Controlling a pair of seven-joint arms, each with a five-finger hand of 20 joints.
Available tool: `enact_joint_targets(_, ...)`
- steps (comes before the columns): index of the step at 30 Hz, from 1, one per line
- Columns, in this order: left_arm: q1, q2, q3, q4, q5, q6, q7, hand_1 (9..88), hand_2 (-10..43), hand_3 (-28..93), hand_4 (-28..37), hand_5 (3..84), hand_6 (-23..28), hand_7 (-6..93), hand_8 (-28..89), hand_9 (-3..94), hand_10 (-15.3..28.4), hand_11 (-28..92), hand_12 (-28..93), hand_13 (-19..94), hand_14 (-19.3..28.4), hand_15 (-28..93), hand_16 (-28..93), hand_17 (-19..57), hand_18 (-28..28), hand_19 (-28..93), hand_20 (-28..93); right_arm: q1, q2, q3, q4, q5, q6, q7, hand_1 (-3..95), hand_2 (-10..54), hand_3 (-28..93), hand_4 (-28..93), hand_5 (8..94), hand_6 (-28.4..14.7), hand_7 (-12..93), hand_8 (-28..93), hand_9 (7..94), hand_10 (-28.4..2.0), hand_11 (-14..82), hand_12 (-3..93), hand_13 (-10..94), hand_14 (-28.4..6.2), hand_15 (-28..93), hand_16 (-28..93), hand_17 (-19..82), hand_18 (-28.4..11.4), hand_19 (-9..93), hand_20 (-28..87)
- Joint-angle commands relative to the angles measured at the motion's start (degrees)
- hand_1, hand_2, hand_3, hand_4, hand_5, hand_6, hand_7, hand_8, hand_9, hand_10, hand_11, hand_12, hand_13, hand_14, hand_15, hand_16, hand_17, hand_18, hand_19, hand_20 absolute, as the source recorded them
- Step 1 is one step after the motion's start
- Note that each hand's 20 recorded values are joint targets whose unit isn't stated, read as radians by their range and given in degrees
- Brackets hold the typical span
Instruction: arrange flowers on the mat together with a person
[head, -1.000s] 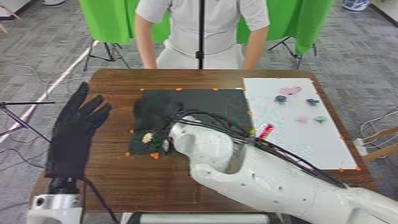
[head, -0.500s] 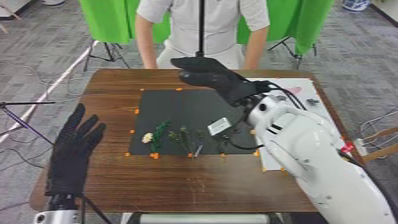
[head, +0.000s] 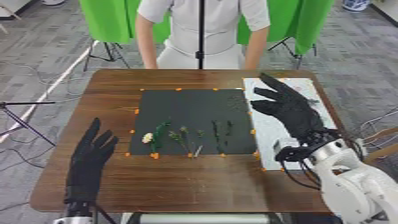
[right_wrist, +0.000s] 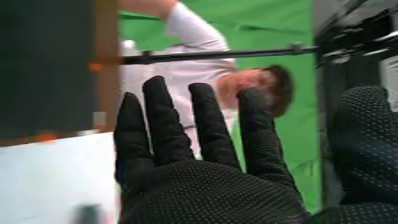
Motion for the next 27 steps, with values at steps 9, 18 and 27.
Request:
enact_joint_targets(9,1.0,-2.16,0.27,1.73,0.09,-1.65,-0.94,19.4,4.5,77,-28.3,24.5,-2.8,11.6,-10,27.5,11.0,8,12,21,17.1,19,0,-11.9,22.5,41,6,-14.16,-10.05,5.11,-1.55,-5.35,-1.27,-2.58,17.2,10.5,64,-26,29.4,4.7,9,-8,33.2,-11.8,2.4,17.6,26,-19.0,4,31,3,-22.6,29,19)
enact_joint_targets(18,1.05,-2.11,0.09,1.41,0.03,-1.84,-1.4,19.5,4.5,77,-28.3,24.6,-2.8,11.5,-10,27.9,10.5,8,12,21,16.9,18,0,-12.0,22.9,41,6,-15.16,-10.43,5.76,-1.86,-6.06,-2.09,-3.14,16.7,10.1,65,-27,30.0,4.8,9,-9,33.4,-11.1,2.5,17.4,24,-19.0,2,32,3,-23.4,29,19)
enact_joint_targets(27,1.12,-1.93,0.0,1.1,0.35,-2.19,-1.38,19.5,4.4,77,-28.3,24.3,-2.5,11.6,-10,27.5,11.4,8,13,21,16.9,18,0,-12.0,23.0,41,5,-14.86,-10.48,6.49,-2.72,-6.35,-3.0,-3.39,16.5,10.0,65,-27,30.7,5.2,9,-9,34.2,-10.8,2.8,17.4,24,-19.0,2,32,3,-23.7,30,19)
